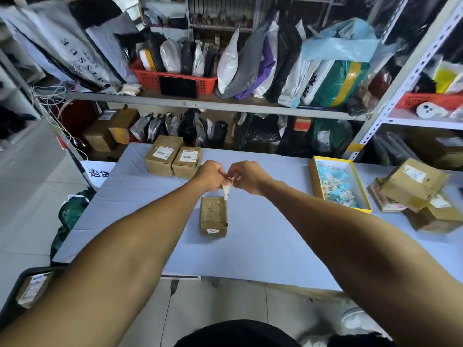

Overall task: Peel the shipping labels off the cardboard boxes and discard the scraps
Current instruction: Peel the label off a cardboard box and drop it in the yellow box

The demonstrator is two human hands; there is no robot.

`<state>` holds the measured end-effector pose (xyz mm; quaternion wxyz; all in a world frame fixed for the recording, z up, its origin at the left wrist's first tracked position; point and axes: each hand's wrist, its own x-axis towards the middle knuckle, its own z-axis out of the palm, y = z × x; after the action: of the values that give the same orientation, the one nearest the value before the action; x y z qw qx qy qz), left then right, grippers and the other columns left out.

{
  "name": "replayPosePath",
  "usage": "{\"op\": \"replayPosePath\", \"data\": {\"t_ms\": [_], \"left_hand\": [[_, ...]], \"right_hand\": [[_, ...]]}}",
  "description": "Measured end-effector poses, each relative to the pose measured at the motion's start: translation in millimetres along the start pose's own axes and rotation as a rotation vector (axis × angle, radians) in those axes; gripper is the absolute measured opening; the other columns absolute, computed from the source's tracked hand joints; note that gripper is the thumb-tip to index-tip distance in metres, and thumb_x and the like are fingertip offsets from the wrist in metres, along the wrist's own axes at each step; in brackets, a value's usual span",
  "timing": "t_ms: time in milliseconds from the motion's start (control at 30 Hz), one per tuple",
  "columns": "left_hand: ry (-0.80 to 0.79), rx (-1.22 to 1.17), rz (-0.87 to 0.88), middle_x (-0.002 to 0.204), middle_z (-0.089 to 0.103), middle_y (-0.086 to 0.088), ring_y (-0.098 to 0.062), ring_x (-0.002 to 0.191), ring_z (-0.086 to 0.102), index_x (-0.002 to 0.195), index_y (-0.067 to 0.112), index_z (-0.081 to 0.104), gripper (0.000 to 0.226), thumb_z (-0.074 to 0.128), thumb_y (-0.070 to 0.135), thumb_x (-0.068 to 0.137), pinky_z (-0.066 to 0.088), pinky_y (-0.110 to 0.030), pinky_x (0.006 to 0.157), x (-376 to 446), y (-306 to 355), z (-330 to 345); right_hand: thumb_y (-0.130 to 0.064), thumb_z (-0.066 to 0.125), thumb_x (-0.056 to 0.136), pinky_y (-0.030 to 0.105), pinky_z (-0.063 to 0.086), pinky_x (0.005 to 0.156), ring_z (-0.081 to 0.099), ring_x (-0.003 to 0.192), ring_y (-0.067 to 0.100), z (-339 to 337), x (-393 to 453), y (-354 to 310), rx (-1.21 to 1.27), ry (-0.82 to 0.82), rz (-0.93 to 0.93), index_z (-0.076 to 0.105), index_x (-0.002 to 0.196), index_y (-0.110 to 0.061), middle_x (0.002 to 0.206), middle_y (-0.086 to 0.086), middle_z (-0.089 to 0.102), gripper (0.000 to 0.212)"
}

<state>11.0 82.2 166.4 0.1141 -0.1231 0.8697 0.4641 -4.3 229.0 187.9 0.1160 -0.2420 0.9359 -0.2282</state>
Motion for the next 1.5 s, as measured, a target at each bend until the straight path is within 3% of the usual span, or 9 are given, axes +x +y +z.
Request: {"op": "replayPosePath", "data": {"t_ms": [167, 300, 433, 667, 800, 1033, 1200, 1333, 1500], "left_hand": [[0.057, 0.042, 0.010, 0.077, 0.069, -0.010, -0.023, 0.068, 0.069, 0.078, 0.013, 0.061, 0.020, 0.080, 0.012, 0.078, 0.060, -0.034, 0.069, -0.2, 17.2, 7.5], [-0.028, -0.145, 0.059, 0.084, 0.070, -0.019, -0.028, 0.076, 0.070, 0.078, 0.010, 0.064, 0.013, 0.074, 0.005, 0.083, 0.060, -0.042, 0.082, -3.1, 20.7, 4.2], [-0.114, -0.268, 0.087, 0.102, 0.070, -0.018, -0.033, 0.099, 0.069, 0.087, 0.015, 0.069, 0.019, 0.077, 0.000, 0.078, 0.055, -0.046, 0.093, -4.5, 16.9, 4.4], [0.166, 0.053, 0.182, 0.079, 0.068, -0.005, -0.025, 0.079, 0.066, 0.079, 0.014, 0.072, 0.006, 0.077, 0.015, 0.081, 0.056, -0.038, 0.076, -0.3, 10.4, 19.3], [0.155, 0.126, 0.191, 0.080, 0.069, -0.005, -0.020, 0.075, 0.063, 0.084, 0.009, 0.075, 0.010, 0.076, 0.019, 0.082, 0.050, -0.030, 0.068, -0.9, 7.7, 18.0], [-0.048, 0.006, 0.182, 0.092, 0.074, -0.009, -0.021, 0.084, 0.062, 0.099, 0.004, 0.076, 0.019, 0.073, 0.017, 0.086, 0.053, -0.038, 0.079, -5.1, 1.4, 12.8], [0.037, 0.054, 0.230, 0.081, 0.068, -0.006, -0.021, 0.079, 0.061, 0.079, 0.012, 0.072, 0.006, 0.078, 0.012, 0.080, 0.050, -0.035, 0.077, -7.4, 7.1, 12.9], [0.057, 0.082, 0.174, 0.076, 0.066, -0.008, -0.023, 0.072, 0.063, 0.069, 0.018, 0.064, 0.018, 0.075, 0.009, 0.081, 0.058, -0.042, 0.078, -4.0, 4.7, 13.3], [0.115, 0.121, 0.165, 0.084, 0.066, -0.012, -0.027, 0.072, 0.064, 0.071, 0.024, 0.057, 0.024, 0.073, 0.010, 0.082, 0.057, -0.035, 0.065, -4.2, 4.5, 17.9]], "right_hand": [[-0.024, 0.069, 0.084, 0.028, 0.043, 0.055, 0.058, 0.078, 0.026, 0.2, -1.6, 15.3, 0.047, 0.051, 0.032, 0.058, 0.101, -0.014, 0.092, 0.008, 0.064, 0.022], [-0.013, 0.060, 0.087, 0.024, 0.034, 0.047, 0.052, 0.066, 0.018, -8.6, -0.5, 18.5, 0.020, 0.111, 0.039, 0.062, 0.090, -0.011, 0.077, 0.005, 0.062, 0.004], [-0.015, 0.059, 0.088, 0.029, 0.038, 0.057, 0.054, 0.075, 0.024, -14.5, 2.8, 26.3, -0.052, 0.150, 0.071, 0.066, 0.086, -0.011, 0.084, 0.009, 0.067, 0.008], [-0.016, 0.060, 0.087, 0.034, 0.053, 0.077, 0.063, 0.089, 0.020, -14.0, -4.4, 27.7, -0.034, -0.001, -0.009, 0.076, 0.095, -0.012, 0.090, 0.004, 0.075, 0.019], [-0.037, 0.069, 0.085, 0.030, 0.045, 0.069, 0.058, 0.082, 0.017, -11.6, -6.4, 29.9, -0.014, -0.032, -0.019, 0.075, 0.097, -0.014, 0.089, 0.003, 0.072, 0.026], [-0.010, 0.060, 0.091, 0.039, 0.058, 0.073, 0.063, 0.081, 0.021, -8.5, -1.8, 28.6, -0.105, 0.006, 0.094, 0.074, 0.098, -0.009, 0.086, 0.008, 0.073, 0.016], [-0.009, 0.059, 0.087, 0.028, 0.046, 0.054, 0.057, 0.077, 0.017, -3.6, -0.4, 20.6, -0.049, 0.023, 0.081, 0.070, 0.090, -0.013, 0.078, 0.003, 0.069, 0.012], [-0.016, 0.064, 0.087, 0.041, 0.056, 0.079, 0.062, 0.090, 0.027, -2.8, -0.3, 16.5, -0.065, 0.006, -0.009, 0.073, 0.101, -0.009, 0.097, 0.008, 0.072, 0.018], [-0.017, 0.069, 0.085, 0.042, 0.055, 0.083, 0.063, 0.093, 0.028, -2.8, 3.9, 20.0, -0.063, -0.014, -0.024, 0.070, 0.107, -0.009, 0.103, 0.009, 0.071, 0.023]]}}
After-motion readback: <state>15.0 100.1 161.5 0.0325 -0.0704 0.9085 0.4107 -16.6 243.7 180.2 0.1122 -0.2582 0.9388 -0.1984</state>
